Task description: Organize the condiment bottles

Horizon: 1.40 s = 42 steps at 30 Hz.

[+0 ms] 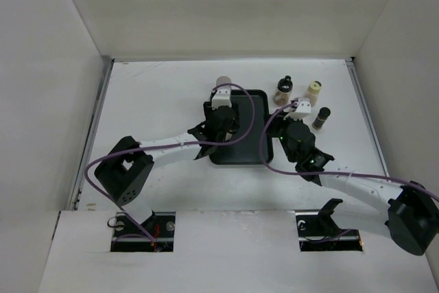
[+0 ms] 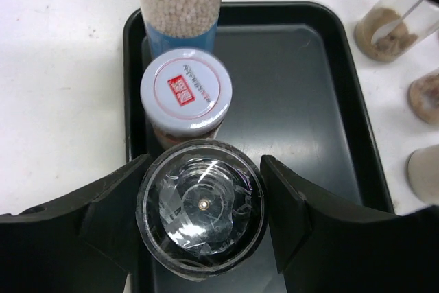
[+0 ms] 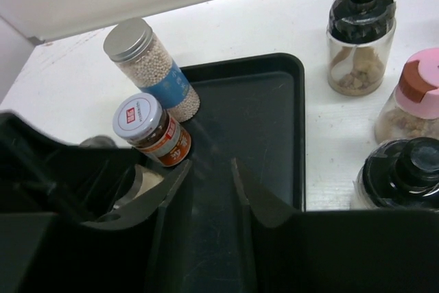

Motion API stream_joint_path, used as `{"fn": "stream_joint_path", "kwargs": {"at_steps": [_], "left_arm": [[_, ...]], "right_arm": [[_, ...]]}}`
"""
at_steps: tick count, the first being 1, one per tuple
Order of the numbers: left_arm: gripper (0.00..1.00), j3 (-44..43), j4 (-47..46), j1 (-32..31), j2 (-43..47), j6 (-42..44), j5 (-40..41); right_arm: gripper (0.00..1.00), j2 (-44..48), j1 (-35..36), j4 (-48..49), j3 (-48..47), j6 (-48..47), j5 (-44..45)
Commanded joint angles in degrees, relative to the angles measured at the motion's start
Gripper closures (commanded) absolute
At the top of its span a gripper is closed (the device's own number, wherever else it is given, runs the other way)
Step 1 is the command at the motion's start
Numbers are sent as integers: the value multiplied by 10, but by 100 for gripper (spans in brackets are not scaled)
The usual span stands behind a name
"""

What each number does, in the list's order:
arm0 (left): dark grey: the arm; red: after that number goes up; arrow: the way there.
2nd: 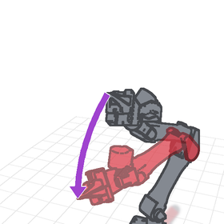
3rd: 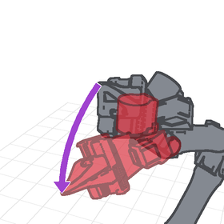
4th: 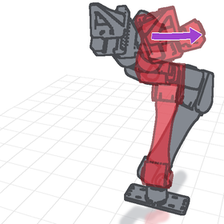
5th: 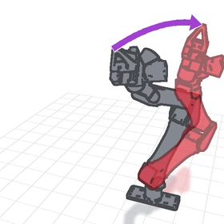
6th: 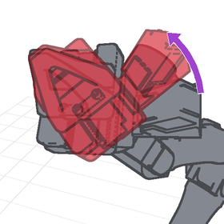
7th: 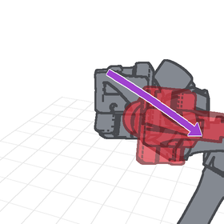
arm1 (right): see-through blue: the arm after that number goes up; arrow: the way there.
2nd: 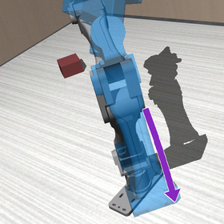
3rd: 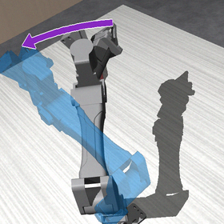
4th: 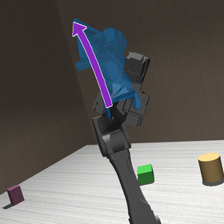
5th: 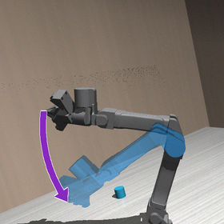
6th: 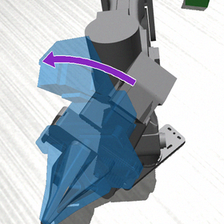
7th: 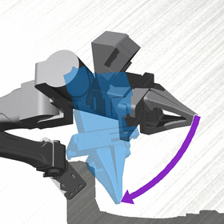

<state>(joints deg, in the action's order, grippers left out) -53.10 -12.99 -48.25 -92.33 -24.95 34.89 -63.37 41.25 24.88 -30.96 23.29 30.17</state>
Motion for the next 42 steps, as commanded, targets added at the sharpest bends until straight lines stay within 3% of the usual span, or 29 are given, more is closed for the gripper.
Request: {"fn": "stream_joint_path", "kwargs": {"at_steps": [1, 3, 6, 15, 28, 38, 42], "left_arm": [[62, -42, -55, 13, -17, 10, -3], [58, -45, -60, 15, -28, 11, 0], [45, -42, -65, 14, -31, 13, 6], [0, 22, -76, -8, 41, 10, 14], [0, 221, -77, -42, 316, -4, 42], [0, 348, -77, 46, 403, -58, 45], [0, 373, -112, 78, 395, -69, 25]], "right_arm": [[57, 25, -5, 27, 3, 4, 12], [44, 34, -6, 25, 5, 4, 12], [26, 40, -14, 20, 7, 3, 12], [3, 21, -46, -50, -11, 8, 77], [0, -14, -64, -110, -33, 4, 212], [0, -74, -108, -135, -52, 33, 146], [9, -95, -127, -130, -53, 47, 110]]}}
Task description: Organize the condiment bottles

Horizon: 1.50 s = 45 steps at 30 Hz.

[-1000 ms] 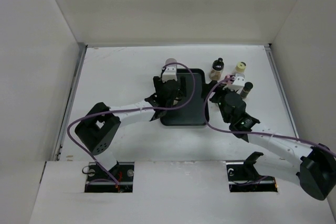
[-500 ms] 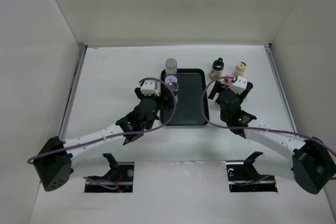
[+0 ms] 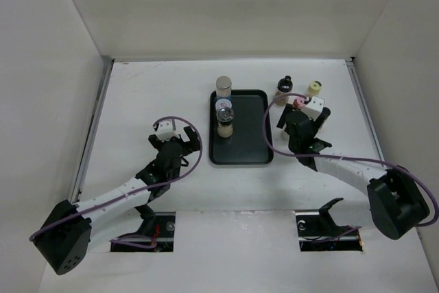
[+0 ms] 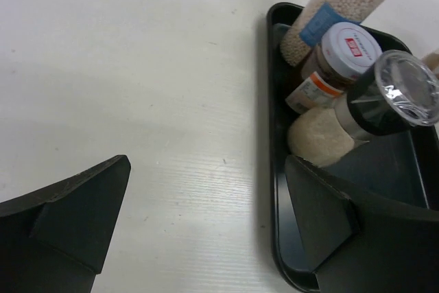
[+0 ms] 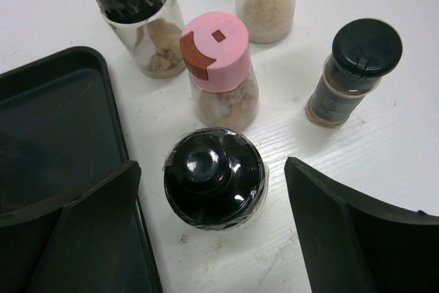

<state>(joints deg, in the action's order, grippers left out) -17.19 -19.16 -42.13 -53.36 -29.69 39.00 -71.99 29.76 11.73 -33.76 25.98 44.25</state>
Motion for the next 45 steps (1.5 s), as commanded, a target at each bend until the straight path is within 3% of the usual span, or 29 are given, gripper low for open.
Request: {"fn": "stream_joint_path", "kwargs": {"at_steps": [1, 10, 13, 20, 28, 37, 39, 45], "left_arm": [[0, 19, -60, 23, 4, -21, -19], [0, 48, -108, 49, -4, -21, -29], [0, 52, -113, 50, -3, -21, -29], [0, 59, -132, 59, -4, -26, -33], [0, 70, -134, 67, 23, -33, -38], [0, 77, -133, 69, 36, -41, -46], [0, 76, -134, 70, 33, -44, -49], [0, 75, -135, 71, 31, -50, -60]], "right_arm": [[12, -12, -16, 2, -26, 23, -41], [51, -8, -26, -1, -25, 30, -65], [53, 34, -12, -3, -20, 18, -39], [54, 86, 110, -4, -49, -8, -42], [52, -67, 281, 19, -152, -5, -19], [48, -192, 322, 88, -210, -20, -7], [43, -208, 327, 88, -217, -19, -6], [12, -203, 336, 81, -221, -16, -7]]}}
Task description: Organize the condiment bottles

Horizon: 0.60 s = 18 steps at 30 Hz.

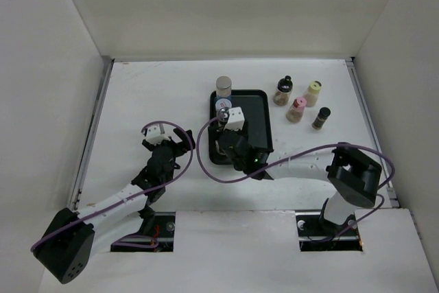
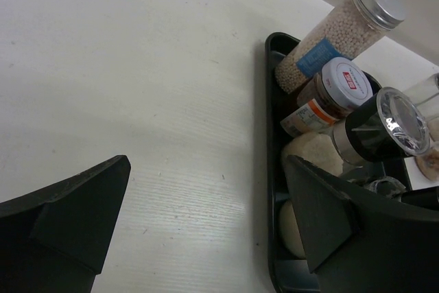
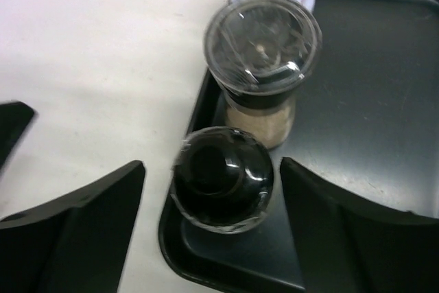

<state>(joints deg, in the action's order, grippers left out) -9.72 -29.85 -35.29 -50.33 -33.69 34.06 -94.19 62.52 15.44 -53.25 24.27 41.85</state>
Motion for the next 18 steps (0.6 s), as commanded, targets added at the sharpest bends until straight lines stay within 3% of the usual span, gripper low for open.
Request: {"fn": "stream_joint_path", "kwargs": {"at_steps": [1, 6, 10, 14, 18], "left_arm": [[0, 0, -28, 3, 0, -11, -10], [0, -2, -29, 5, -6, -15, -10], [0, -3, -29, 1, 2, -16, -11], [0, -1, -28, 4, 1, -16, -11], [0, -2, -24, 4, 4, -17, -11]], "right_arm": [[8, 34, 9, 42, -22, -3, 19], [2, 156, 0, 14, 41, -4, 17], [2, 247, -94, -15, 90, -1, 8], [3, 248, -243, -68, 51, -6, -46], [4, 172, -342, -103, -44, -48, -103]]}}
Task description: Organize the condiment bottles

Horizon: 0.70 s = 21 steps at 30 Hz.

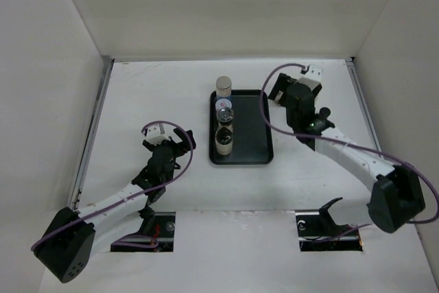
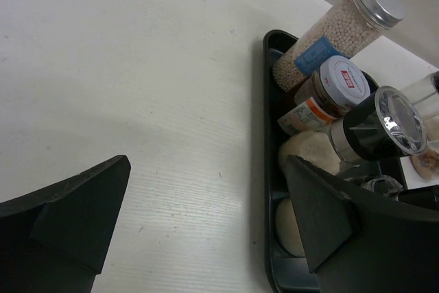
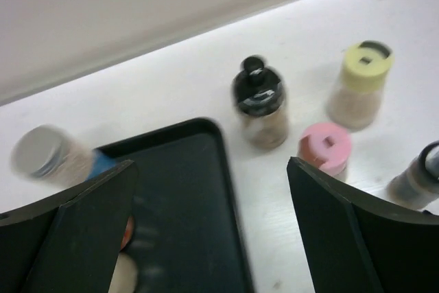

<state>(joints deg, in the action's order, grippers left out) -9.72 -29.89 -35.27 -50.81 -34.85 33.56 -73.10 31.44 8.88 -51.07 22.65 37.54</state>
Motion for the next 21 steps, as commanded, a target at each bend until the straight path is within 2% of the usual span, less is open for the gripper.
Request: {"fn": "stream_joint_path", "kwargs": {"at_steps": [1, 8, 13, 21], "left_arm": [[0, -2, -23, 5, 13, -4, -6], [0, 4, -5, 9, 33, -2, -6], [0, -2, -11, -3, 8, -3, -9], [0, -2, -18, -6, 2, -4, -15]], "right_arm": [[4, -66, -48, -49, -95, -39, -72], [2, -220, -127, -144, -256, -63, -131], [1, -285, -152, -183, -307, -78, -157], [2, -349, -157, -190, -344, -89, -187]]}}
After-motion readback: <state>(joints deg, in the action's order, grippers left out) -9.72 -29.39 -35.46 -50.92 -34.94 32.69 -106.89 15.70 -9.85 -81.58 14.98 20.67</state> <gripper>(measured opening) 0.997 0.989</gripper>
